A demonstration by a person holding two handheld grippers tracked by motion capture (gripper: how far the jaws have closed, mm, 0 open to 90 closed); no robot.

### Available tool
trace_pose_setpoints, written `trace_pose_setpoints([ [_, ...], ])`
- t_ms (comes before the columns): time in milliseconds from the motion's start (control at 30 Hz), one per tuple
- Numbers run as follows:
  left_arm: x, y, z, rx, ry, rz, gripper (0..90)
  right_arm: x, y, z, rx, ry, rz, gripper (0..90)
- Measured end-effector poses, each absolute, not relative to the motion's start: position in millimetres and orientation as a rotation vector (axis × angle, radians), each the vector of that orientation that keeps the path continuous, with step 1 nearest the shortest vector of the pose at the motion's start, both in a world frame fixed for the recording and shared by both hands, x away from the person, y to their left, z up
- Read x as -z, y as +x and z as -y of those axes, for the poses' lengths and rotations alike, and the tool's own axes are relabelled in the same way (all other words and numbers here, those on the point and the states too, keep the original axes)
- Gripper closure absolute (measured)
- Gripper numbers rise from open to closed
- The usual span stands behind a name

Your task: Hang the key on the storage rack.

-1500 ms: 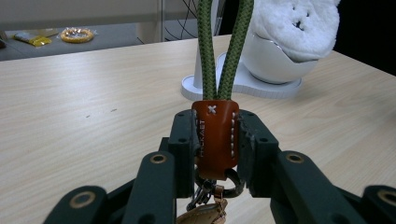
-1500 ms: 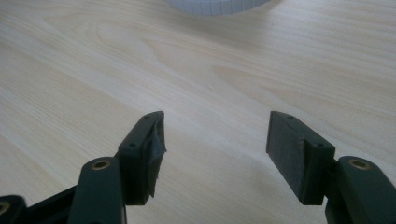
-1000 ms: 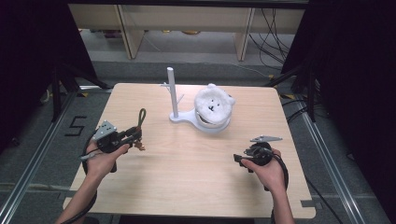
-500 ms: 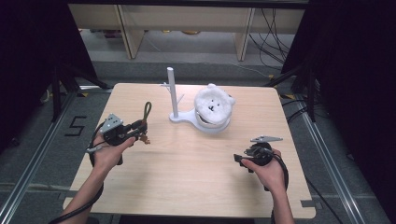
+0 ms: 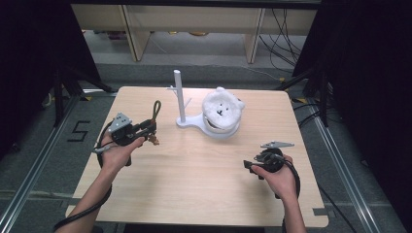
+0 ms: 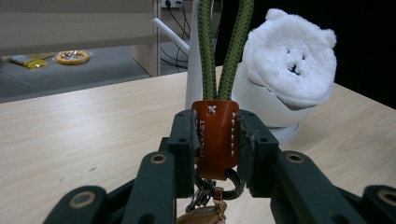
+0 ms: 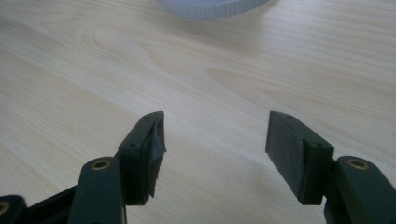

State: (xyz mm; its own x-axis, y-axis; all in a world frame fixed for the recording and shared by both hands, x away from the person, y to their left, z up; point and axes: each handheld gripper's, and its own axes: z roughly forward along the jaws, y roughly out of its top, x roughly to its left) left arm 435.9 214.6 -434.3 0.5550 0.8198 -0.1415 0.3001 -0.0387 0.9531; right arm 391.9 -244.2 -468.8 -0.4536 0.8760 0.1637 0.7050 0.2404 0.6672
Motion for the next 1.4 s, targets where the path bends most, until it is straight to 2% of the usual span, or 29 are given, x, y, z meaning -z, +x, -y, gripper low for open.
trace_pose_setpoints([
  [1400,420,477,-196,-0.584,1.61,-0.973,68.8,471,393,247,-1.03,1.482,-2.254,38.6],
])
